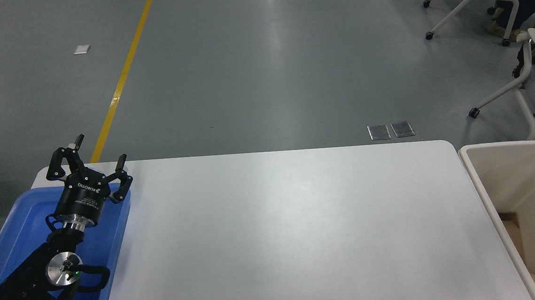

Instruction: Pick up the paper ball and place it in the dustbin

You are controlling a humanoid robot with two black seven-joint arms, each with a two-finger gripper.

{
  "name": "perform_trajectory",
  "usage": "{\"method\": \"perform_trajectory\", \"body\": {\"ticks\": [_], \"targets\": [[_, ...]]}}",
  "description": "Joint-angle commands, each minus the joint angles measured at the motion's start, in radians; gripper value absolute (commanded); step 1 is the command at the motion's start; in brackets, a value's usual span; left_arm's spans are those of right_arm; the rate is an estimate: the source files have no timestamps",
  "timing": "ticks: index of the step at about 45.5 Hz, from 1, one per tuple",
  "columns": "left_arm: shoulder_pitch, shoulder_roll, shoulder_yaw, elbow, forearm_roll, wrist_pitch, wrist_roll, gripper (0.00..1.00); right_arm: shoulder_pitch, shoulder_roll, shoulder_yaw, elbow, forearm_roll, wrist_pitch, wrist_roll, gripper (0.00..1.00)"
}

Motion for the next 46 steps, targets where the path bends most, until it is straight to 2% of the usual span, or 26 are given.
{"method": "perform_trajectory", "body": {"ticks": [1, 17, 36, 39, 41, 46], "targets": [[0.000, 0.000, 0.000, 0.000, 0.000, 0.001, 0.000, 0.98, 0.011, -0.006, -0.004, 0.009, 0.003, -0.004, 0.000, 1.00], [0.000, 0.001, 0.000, 0.000, 0.000, 0.001, 0.000, 0.98, 0.215, -0.006, 0.027, 0.108, 0.004, -0.004, 0.009, 1.00], [0.000, 0.001, 0.000, 0.001, 0.000, -0.001, 0.000, 0.98, 0.390, 0.028, 0.324, 0.236, -0.011, -0.001, 0.026, 1.00], [0.000, 0.001, 0.000, 0.001, 0.000, 0.001, 0.000, 0.98, 0.390, 0.029, 0.379, 0.262, -0.015, -0.001, 0.058, 1.00], [0.000, 0.000, 0.000, 0.000, 0.000, 0.001, 0.000, 0.98, 0.387, 0.029, 0.411, 0.288, -0.016, -0.001, 0.098, 1.00], [0.000, 0.001, 0.000, 0.001, 0.000, 0.001, 0.000, 0.98, 0.369, 0.026, 0.487, 0.362, -0.016, -0.001, 0.242, 1.00]]}}
